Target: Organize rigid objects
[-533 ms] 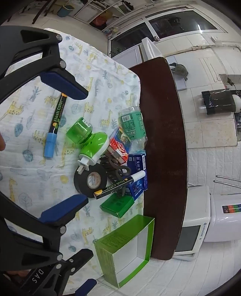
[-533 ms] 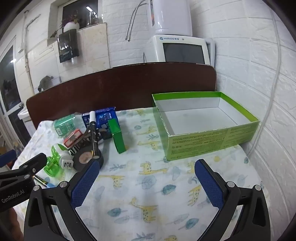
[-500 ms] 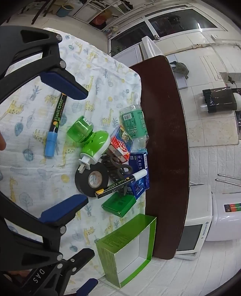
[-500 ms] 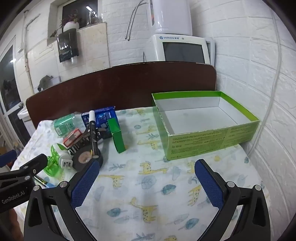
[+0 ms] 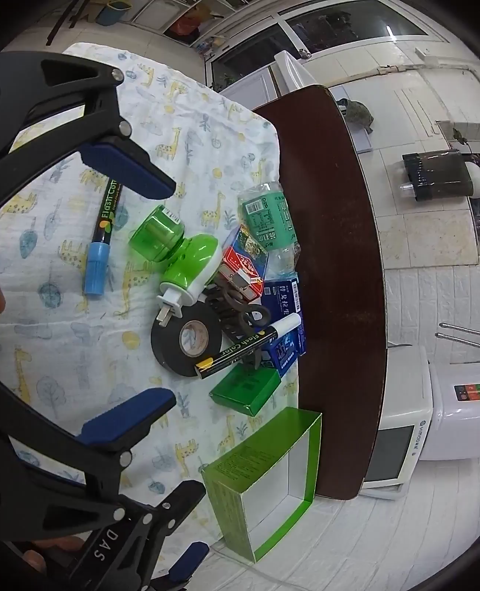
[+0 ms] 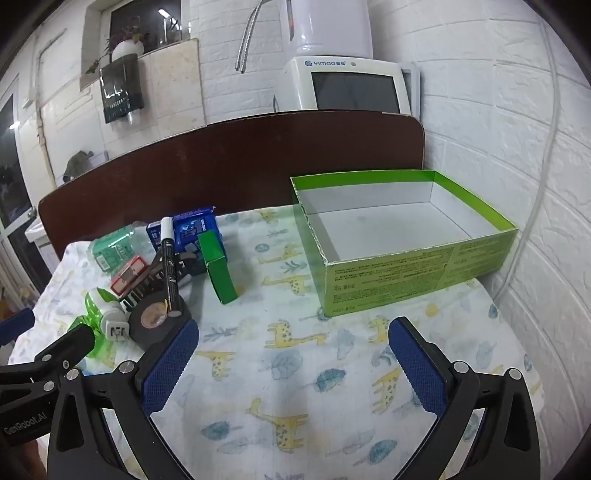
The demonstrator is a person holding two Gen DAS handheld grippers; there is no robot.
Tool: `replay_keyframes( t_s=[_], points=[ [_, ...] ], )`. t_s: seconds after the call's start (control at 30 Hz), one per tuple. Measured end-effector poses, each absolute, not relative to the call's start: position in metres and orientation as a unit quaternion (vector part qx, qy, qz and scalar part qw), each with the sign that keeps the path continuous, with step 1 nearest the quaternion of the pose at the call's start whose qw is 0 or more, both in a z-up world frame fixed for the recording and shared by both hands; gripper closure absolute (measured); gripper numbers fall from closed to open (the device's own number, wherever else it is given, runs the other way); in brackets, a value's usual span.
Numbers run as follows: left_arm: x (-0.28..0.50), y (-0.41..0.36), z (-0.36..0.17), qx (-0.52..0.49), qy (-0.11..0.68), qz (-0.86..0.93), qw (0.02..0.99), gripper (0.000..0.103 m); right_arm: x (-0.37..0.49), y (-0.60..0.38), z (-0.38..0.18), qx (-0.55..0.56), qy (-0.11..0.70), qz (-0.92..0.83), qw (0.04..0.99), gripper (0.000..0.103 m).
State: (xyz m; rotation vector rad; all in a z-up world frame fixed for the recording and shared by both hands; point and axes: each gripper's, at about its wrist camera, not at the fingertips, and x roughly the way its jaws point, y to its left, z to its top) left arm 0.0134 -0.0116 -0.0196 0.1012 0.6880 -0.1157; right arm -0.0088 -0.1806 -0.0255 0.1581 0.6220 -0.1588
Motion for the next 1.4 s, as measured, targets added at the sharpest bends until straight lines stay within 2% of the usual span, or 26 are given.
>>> replay_keyframes(
  t_s=[1.4],
  points=[
    [0.025,0.017,-0.029,0.014,0.362,-0.073,0.929,0.004,0.0,-0.162,-0.024,0.075,0.308,-0.042,0.947,0.001]
  ],
)
